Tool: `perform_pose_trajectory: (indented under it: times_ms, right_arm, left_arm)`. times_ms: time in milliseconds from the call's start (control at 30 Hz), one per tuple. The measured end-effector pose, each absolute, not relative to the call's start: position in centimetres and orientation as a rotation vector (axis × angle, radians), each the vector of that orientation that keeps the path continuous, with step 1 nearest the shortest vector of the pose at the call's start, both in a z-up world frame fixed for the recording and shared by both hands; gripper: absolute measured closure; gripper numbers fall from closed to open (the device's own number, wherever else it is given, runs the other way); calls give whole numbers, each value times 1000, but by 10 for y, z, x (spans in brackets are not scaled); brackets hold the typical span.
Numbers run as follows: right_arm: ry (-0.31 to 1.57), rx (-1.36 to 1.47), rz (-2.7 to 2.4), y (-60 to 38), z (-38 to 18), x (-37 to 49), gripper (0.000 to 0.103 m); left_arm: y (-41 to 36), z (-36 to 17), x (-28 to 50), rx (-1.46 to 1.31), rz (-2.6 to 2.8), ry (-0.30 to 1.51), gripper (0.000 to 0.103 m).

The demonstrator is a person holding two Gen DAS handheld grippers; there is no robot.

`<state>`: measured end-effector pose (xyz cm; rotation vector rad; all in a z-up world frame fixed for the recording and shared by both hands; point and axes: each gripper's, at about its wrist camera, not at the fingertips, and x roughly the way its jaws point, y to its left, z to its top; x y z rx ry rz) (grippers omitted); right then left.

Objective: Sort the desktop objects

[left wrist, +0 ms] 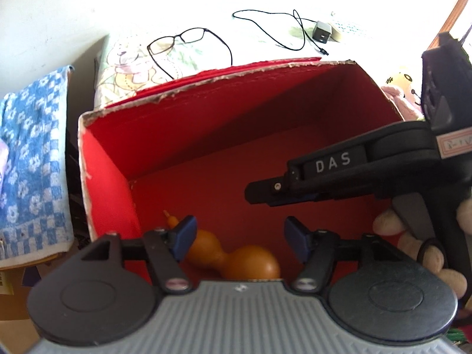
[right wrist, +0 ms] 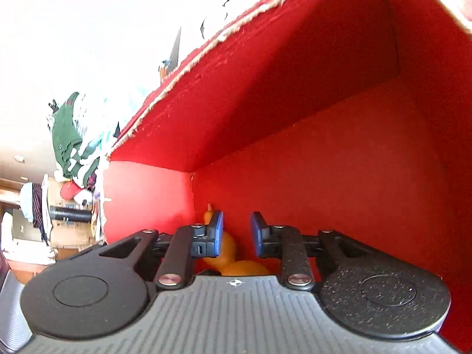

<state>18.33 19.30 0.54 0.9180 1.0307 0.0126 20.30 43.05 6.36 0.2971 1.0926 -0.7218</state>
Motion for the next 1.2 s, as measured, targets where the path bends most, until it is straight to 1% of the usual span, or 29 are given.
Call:
perform_pose_trajectory:
  times_ms: [100,233,300,467,567,633,700,933,1033,1200]
  right_arm:
    - [1004,841,-9,189,19,179,75]
    - [919,736,-10,173,44,143,74]
    - [870,698,8,166,56,123,74]
    - [747,542,48,191,78,101,73]
    - [678,460,56,192,84,82,72]
    - [657,432,60,192,84,71,70]
    - [654,435,63,191,80,61,67]
    - [723,460,57,189,57,37,66]
    - [770,513,48,177,42,27,62]
    - [840,582,18,173,19,25,62]
  left_arm:
    - [428,68,197,318,-680,1055,38]
    - [434,80,189,288,-648,1030,44]
    - [438,91,183,253,-645,1014,44]
    - [448,119,154,195,-651,952,45]
    - [450,131,129,174,-671,928,45]
    - [448,135,113,165,-677,917,45]
    - [447,137,99,160,-683,910,45]
    - [423,117,43,151,-733,935,47]
    - [403,99,20,166,-780,973,47]
    - [373,64,2,208,-808,1085,47]
